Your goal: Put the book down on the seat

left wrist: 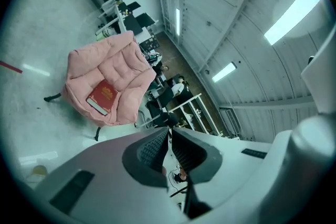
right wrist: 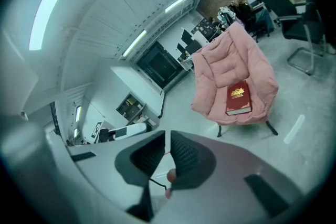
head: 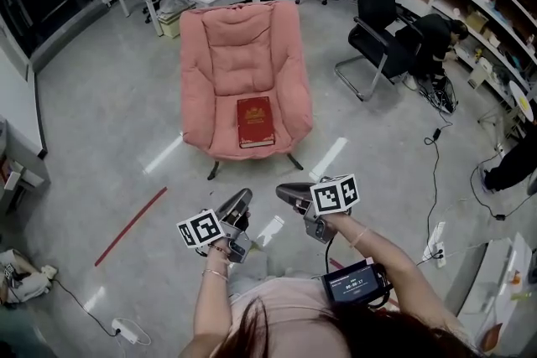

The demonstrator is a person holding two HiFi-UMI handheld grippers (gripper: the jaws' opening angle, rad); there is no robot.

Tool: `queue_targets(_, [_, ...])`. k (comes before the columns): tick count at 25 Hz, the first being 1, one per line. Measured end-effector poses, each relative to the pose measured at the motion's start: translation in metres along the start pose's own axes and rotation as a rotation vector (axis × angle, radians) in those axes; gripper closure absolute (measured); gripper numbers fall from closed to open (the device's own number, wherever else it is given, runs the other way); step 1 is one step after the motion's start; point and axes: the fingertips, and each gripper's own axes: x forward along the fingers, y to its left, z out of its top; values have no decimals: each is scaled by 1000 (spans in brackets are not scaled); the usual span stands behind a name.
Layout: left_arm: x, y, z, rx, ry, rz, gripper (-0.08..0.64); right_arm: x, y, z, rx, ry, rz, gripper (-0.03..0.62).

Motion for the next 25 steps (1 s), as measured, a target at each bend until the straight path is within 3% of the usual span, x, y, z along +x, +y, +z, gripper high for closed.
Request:
queue_targets(11, [1,-16,-62,-10,43,50,561,-46,-2,-33,40,-26,-1,571])
queue_targets(21, [-3,-37,-103,-11,63,34,561,-80,0,-61,2,-37,-35,577])
queue_targets(25, [-5,-33,-119,-2,89,91,561,-87,2,-75,-22,-20,-34,577])
